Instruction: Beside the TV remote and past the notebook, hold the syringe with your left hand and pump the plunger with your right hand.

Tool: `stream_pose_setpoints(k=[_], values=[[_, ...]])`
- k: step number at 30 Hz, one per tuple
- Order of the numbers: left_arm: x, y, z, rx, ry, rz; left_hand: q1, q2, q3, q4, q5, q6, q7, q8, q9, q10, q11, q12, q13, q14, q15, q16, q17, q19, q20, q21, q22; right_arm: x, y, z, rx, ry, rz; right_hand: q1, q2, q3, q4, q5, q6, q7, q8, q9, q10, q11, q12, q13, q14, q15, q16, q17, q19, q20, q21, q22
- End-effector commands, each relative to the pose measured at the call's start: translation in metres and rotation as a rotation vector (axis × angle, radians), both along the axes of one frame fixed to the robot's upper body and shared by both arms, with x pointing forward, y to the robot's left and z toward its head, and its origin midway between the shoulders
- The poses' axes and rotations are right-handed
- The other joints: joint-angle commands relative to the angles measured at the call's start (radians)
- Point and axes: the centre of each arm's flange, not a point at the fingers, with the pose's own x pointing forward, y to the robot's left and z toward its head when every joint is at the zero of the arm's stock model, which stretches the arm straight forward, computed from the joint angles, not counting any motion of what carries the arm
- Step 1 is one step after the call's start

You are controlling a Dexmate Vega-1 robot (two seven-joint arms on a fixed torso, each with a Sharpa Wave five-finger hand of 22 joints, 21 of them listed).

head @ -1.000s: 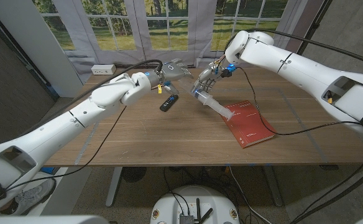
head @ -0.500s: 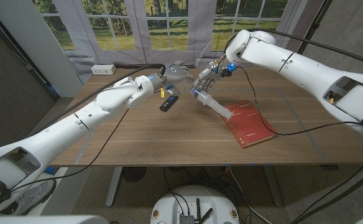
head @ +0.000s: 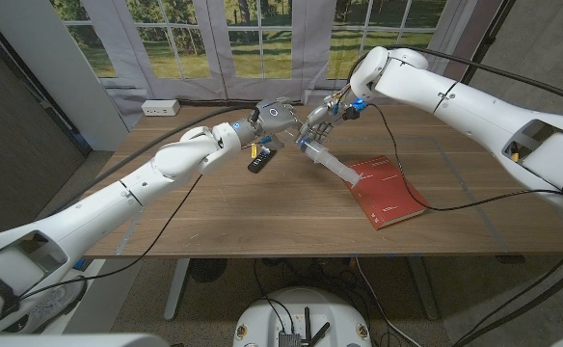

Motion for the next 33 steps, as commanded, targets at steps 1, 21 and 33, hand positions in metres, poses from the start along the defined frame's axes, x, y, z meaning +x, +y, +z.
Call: stream_pose_setpoints(k=[1,21,33], values=[[-0.003,-0.002,-0.004,-0.008,-0.055,-0.041,0.019,0.007,-0.017,0.002,0.002,0.051,0.003,0.005,0.003,0.043,0.0,0.001,0.004,0.03,-0.156,0.008,0.005,0.026,-0.005,0.01,0.005,0.0,-0.001,-0.002,0.002,0.006,-0.002,-0.044,0.06,0.003,0.003,0.005,0.126,-0.108,0.001,0.001,0.072,-0.066,0.005,0.007,0.012,-0.099,0.001,0.005,0.005,0.004,0.0,0.002],[-0.002,0.005,-0.01,-0.038,-0.121,-0.046,0.065,0.049,-0.073,0.004,0.009,0.255,0.014,0.005,0.004,0.257,-0.001,0.013,0.005,0.159,-0.17,0.025,0.013,0.14,-0.028,0.018,0.008,0.003,-0.011,-0.007,0.004,0.03,-0.024,-0.052,0.068,0.003,0.005,0.005,0.134,-0.111,-0.003,0.001,0.071,-0.065,0.004,0.008,0.012,-0.097,-0.002,0.005,0.004,0.001,-0.001,0.002],[0.002,0.005,-0.011,-0.028,-0.134,-0.038,0.102,0.078,-0.089,0.002,0.009,0.359,0.017,0.011,0.007,0.369,-0.002,0.019,0.008,0.223,-0.177,0.034,0.018,0.172,-0.061,0.016,0.01,0.003,-0.012,-0.01,0.007,0.044,-0.024,-0.055,0.07,0.003,0.005,0.005,0.135,-0.106,-0.006,0.001,0.07,-0.063,0.003,0.009,0.011,-0.097,-0.003,0.006,0.004,0.001,-0.001,0.002]])
